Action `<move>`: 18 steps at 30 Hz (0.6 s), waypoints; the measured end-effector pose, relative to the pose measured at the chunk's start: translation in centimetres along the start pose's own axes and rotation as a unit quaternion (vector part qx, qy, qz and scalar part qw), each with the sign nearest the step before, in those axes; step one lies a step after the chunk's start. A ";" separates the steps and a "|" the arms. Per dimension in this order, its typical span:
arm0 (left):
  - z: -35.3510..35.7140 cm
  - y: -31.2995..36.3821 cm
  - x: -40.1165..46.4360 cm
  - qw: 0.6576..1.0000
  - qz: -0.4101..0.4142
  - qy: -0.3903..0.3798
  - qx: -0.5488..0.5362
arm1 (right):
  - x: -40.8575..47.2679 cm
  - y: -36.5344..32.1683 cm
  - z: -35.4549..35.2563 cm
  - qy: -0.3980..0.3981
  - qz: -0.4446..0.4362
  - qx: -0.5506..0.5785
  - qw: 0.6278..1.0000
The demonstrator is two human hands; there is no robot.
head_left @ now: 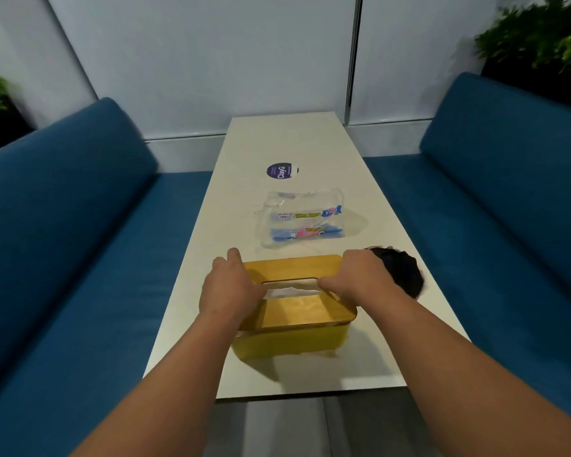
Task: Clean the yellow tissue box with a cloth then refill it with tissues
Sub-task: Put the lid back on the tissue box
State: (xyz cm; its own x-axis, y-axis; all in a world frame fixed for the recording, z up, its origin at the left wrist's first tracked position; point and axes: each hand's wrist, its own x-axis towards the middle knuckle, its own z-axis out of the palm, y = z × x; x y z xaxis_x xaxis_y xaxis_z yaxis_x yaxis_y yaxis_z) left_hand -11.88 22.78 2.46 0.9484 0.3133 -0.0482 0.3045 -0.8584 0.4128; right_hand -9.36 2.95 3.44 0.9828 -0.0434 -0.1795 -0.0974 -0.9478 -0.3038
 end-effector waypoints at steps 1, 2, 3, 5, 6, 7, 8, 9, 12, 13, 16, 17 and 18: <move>0.0 -0.3 0.2 1.000 0.002 -0.003 -0.001 | 0.2 -0.3 0.1 0.000 0.007 0.000 1.000; 0.1 -0.5 0.4 1.000 0.003 -0.007 -0.002 | 0.4 -0.5 0.3 -0.001 0.011 -0.005 1.000; 0.1 -0.7 0.6 1.000 0.002 -0.012 -0.003 | 0.6 -0.8 0.5 -0.003 0.013 -0.014 1.000; 0.2 -1.1 0.8 1.000 0.001 -0.019 -0.003 | 0.8 -1.1 0.9 -0.007 0.014 -0.030 0.999; 0.3 -1.3 0.9 1.000 0.000 -0.022 -0.003 | 0.9 -1.2 1.0 -0.010 0.014 -0.035 0.999; 0.3 -1.5 1.0 1.000 -0.001 -0.023 -0.001 | 0.9 -1.3 1.2 -0.014 0.015 -0.038 0.999; 0.3 -1.6 1.0 1.000 -0.001 -0.024 0.001 | 0.9 -1.5 1.2 -0.015 0.016 -0.041 0.999; 0.3 -1.7 1.1 1.000 -0.001 -0.025 0.003 | 0.9 -1.6 1.3 -0.016 0.017 -0.044 0.999; 0.4 -1.6 1.1 1.000 0.006 -0.025 0.012 | 1.0 -1.7 1.2 -0.012 0.018 -0.056 0.998; 0.5 -1.6 1.0 1.000 0.011 -0.023 0.017 | 1.0 -1.7 1.2 -0.013 0.018 -0.061 0.998; 0.8 -1.3 0.8 0.999 0.021 -0.018 0.031 | 1.1 -1.5 1.4 -0.015 0.021 -0.074 0.997; 0.8 -1.3 0.8 0.999 0.022 -0.016 0.034 | 1.2 -1.5 1.5 -0.016 0.022 -0.077 0.997; 0.9 -1.2 0.8 0.999 0.024 -0.014 0.038 | 1.2 -1.5 1.6 -0.018 0.021 -0.081 0.996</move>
State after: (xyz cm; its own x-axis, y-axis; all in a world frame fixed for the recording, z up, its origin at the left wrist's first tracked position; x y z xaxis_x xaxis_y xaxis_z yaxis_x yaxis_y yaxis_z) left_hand -11.43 23.73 1.12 0.9640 0.2598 -0.0561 0.2630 -0.9012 0.3445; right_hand -8.25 4.78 2.20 0.9719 -0.0762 -0.2229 -0.1096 -0.9838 -0.1416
